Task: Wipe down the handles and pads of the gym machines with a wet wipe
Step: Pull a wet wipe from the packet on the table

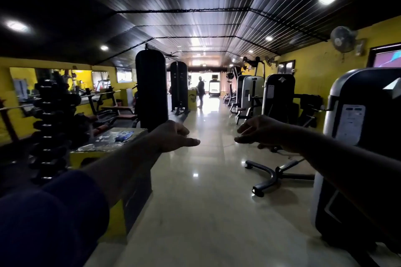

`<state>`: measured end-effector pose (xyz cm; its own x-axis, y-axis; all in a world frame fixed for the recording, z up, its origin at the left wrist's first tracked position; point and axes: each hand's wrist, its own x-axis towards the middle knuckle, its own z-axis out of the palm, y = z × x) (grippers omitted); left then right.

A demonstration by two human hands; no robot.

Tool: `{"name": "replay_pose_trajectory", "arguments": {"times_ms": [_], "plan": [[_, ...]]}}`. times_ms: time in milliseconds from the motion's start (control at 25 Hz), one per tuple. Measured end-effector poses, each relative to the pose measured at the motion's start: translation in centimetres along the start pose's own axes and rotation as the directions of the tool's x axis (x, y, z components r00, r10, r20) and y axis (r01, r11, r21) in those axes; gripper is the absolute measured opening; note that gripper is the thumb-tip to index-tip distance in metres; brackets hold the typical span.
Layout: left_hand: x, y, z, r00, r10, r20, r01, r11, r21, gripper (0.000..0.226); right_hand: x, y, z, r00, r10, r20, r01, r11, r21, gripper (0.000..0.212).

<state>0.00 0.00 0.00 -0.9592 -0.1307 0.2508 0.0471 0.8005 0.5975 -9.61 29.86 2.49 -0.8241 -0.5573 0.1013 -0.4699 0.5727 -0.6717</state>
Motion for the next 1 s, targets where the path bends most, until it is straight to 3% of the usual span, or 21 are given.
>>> {"name": "replay_pose_trajectory", "arguments": {"times_ms": [240, 520, 720, 1000], "plan": [[-0.6, -7.0, -3.2, 0.991, -0.118, -0.059, 0.117, 0.993, -0.021, 0.053, 8.2, -2.3, 7.0, 0.997, -0.078, -0.013, 0.079, 0.992, 0.103, 0.039], [1.9, -25.2, -9.5, 0.933, -0.291, -0.210, 0.290, 0.956, -0.038, 0.067, 25.8, -6.9, 21.9, 0.970, -0.234, 0.059, 0.225, 0.966, 0.126, 0.032], [10.8, -38.6, -13.7, 0.901, -0.387, -0.198, 0.382, 0.922, -0.064, 0.042, 42.0, -9.6, 31.7, 0.947, -0.307, 0.090, 0.298, 0.949, 0.100, 0.029], [27.3, -49.9, -14.7, 0.882, -0.438, -0.174, 0.442, 0.897, -0.012, 0.059, 61.2, -5.7, 35.9, 0.941, -0.314, 0.126, 0.295, 0.943, 0.153, 0.026]]}}
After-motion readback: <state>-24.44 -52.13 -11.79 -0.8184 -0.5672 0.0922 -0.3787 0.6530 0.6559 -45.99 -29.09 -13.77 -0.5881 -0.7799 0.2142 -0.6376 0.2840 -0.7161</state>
